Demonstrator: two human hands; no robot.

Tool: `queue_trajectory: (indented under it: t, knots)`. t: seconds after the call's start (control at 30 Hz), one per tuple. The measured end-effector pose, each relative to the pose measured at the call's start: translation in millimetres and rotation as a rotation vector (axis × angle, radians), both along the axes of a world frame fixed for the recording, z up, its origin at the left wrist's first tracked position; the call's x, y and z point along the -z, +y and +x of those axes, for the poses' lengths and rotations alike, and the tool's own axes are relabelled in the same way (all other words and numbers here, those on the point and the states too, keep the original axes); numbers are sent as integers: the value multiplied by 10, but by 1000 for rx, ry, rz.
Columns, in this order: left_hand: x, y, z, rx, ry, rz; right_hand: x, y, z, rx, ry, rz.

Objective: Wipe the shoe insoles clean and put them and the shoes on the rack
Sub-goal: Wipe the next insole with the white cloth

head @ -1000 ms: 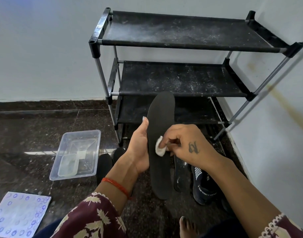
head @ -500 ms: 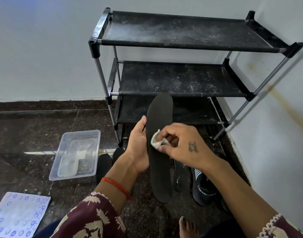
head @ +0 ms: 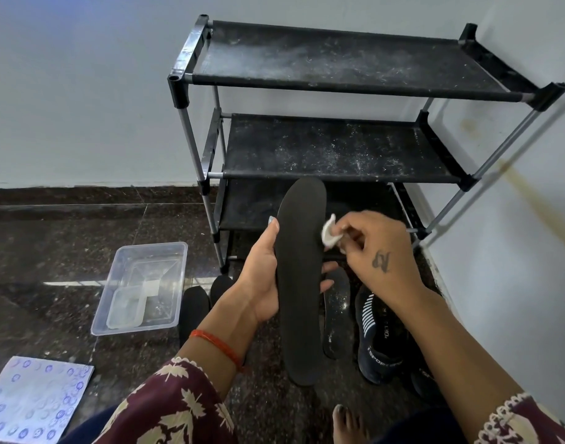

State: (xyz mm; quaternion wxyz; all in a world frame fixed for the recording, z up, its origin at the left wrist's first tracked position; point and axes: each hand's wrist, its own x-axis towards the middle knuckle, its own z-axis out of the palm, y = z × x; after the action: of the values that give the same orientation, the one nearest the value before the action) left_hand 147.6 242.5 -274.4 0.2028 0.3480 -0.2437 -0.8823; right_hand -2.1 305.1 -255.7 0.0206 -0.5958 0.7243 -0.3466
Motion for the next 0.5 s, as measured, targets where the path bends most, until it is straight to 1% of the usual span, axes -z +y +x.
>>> queue_trajectory:
  t: [0.07,0.17,0.3,0.37,0.47,0.5]
  knots:
    - [10,22,-17,26,-9,-21,12,-36,13,37,-12,-117]
    - [27,36,-27,40,-4,-3,52,-81,39,34,-31,-89]
    - [60,4,-1,0,-24,16,64,-80,33,16,-99,37]
    - [47,-5,10,-14,-36,13,18,-57,37,-25,-158,157]
    - [26,-23,19,-48,-51,3,-55,-13,-8,-44,-242,400]
    - [26,-35,19,-55,-51,-1,-63,-5,-35,-14,-243,415]
